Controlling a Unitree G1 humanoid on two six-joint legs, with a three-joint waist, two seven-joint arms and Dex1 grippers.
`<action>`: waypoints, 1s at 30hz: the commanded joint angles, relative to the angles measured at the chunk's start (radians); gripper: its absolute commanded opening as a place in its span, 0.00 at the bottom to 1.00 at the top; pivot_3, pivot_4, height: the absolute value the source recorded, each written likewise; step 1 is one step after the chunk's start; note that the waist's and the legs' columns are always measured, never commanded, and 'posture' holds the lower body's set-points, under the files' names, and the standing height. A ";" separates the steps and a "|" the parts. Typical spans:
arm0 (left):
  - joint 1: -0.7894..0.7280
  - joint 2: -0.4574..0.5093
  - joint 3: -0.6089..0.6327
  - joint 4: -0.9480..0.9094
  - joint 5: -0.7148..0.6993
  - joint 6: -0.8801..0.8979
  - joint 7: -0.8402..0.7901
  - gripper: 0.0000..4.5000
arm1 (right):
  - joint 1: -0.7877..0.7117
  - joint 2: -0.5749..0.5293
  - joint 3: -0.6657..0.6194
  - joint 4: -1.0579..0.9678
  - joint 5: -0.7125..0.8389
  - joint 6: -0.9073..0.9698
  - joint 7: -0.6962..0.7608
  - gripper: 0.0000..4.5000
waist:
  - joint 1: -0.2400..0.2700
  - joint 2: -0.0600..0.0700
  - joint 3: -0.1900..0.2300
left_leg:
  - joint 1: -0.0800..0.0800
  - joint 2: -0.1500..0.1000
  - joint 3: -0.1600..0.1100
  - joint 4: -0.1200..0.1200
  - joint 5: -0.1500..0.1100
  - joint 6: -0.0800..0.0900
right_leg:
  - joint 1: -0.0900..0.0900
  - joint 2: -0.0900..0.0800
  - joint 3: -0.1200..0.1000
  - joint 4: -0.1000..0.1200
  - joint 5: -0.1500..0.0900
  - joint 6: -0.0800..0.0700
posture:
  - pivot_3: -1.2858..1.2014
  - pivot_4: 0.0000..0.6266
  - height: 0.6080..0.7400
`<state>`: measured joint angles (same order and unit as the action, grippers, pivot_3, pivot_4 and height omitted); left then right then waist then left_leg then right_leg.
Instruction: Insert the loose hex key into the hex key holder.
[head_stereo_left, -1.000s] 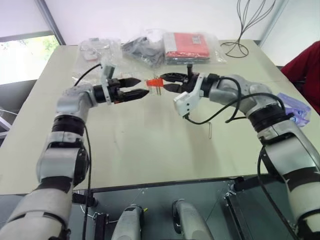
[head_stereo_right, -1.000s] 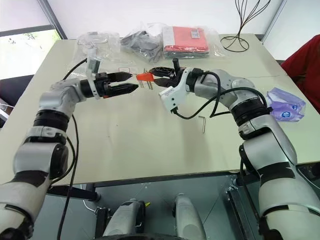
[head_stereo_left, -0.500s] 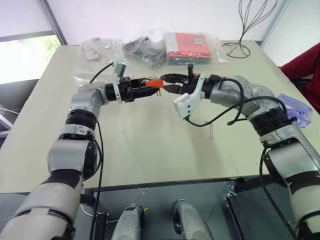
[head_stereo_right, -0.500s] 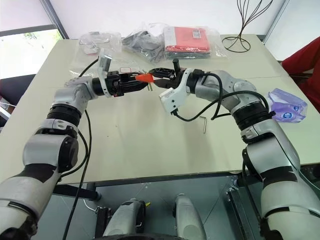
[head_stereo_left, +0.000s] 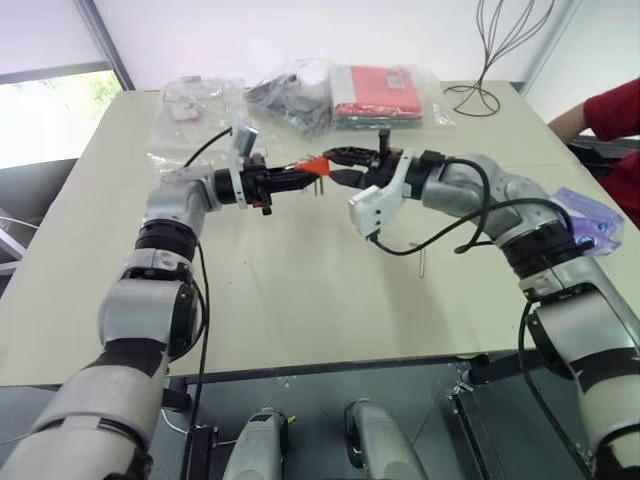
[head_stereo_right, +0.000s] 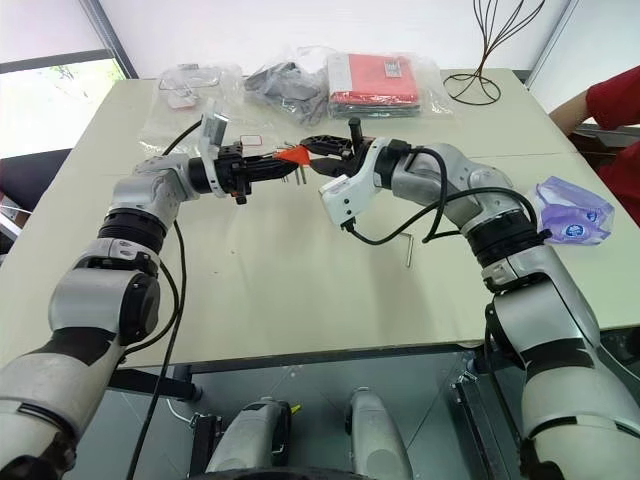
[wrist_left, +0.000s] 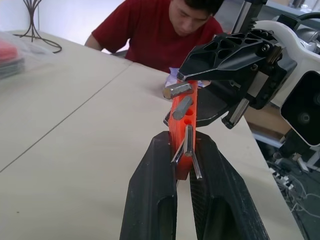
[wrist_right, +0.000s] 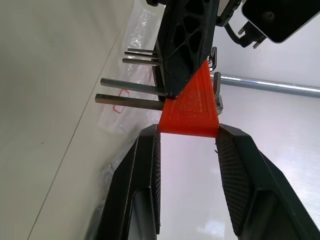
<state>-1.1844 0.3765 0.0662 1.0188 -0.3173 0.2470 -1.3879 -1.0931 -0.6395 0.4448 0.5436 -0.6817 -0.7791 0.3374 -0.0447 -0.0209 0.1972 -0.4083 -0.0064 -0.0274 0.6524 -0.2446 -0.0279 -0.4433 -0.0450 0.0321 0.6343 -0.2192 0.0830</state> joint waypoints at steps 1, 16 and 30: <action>-0.038 0.001 0.029 -0.015 -0.007 -0.024 0.015 0.40 | -0.001 -0.001 -0.028 -0.048 0.026 -0.011 0.003 0.23 | 0.000 0.000 0.000 | 0.000 0.000 0.000 0.000 0.000 0.000 | 0.000 0.000 0.000 0.000 0.000 0.000 | 0.52 0.24 1.00; -0.022 -0.020 0.023 -0.028 -0.004 -0.046 0.018 0.98 | 0.006 0.006 -0.037 -0.059 0.027 0.011 0.009 0.23 | 0.000 0.000 0.000 | 0.000 0.000 0.000 0.001 0.000 0.000 | 0.000 0.000 0.000 0.001 0.000 0.000 | 0.52 0.24 1.00; -0.007 -0.035 0.021 -0.041 0.004 -0.051 0.018 0.02 | 0.009 0.012 -0.043 -0.086 0.043 0.032 0.024 0.23 | 0.000 0.000 0.000 | 0.000 0.000 0.000 0.003 0.000 0.000 | 0.000 0.000 0.000 0.004 0.000 0.000 | 0.52 0.24 1.00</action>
<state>-1.1838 0.3374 0.0705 1.0005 -0.3082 0.2055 -1.3744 -1.0728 -0.6295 0.4424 0.5105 -0.6645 -0.7451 0.3683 -0.0447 -0.0209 0.1972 -0.4081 -0.0065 -0.0276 0.6560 -0.2446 -0.0279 -0.4432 -0.0449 0.0321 0.6384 -0.2192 0.0830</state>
